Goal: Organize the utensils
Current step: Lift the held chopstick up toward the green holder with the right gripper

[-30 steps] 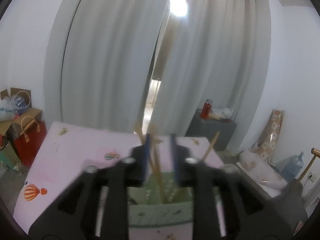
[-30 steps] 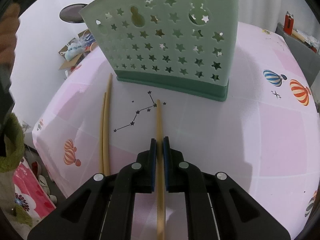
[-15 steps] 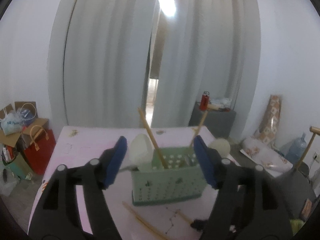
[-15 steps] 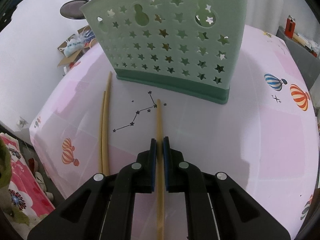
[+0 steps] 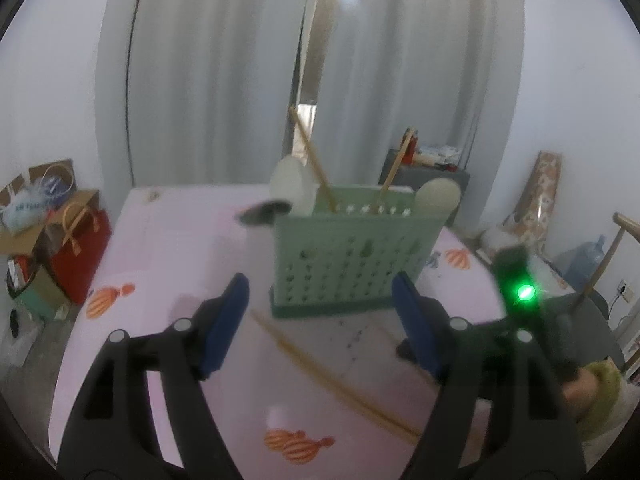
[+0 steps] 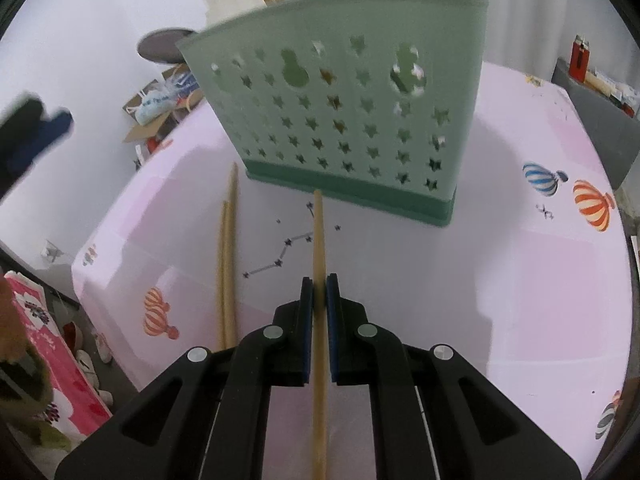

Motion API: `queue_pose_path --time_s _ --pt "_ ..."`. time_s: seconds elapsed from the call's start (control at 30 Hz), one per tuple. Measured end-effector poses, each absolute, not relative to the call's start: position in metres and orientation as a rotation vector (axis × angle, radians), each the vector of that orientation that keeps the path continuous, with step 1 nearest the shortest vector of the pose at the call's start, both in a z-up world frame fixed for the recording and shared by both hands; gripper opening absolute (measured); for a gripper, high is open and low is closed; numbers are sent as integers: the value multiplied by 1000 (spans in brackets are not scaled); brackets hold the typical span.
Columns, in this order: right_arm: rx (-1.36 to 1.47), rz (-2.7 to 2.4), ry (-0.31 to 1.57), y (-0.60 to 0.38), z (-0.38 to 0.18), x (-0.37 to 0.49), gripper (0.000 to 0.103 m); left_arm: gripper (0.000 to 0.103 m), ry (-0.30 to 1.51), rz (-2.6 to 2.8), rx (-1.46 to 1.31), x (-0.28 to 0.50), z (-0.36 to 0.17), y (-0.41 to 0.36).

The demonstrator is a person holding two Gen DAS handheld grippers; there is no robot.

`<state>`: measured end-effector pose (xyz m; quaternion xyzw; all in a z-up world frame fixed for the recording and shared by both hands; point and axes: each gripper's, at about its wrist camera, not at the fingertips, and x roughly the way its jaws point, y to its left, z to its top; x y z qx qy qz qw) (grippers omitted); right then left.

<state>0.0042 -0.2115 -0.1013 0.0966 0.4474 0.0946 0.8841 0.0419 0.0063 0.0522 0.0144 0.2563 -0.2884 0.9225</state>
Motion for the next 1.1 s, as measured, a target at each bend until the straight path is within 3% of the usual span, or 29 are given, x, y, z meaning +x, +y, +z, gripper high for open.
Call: queue_pose_path --time_s 1.1 --pt "210 253 712 -212 -14 -21 7 73 629 -466 -7 61 23 28"
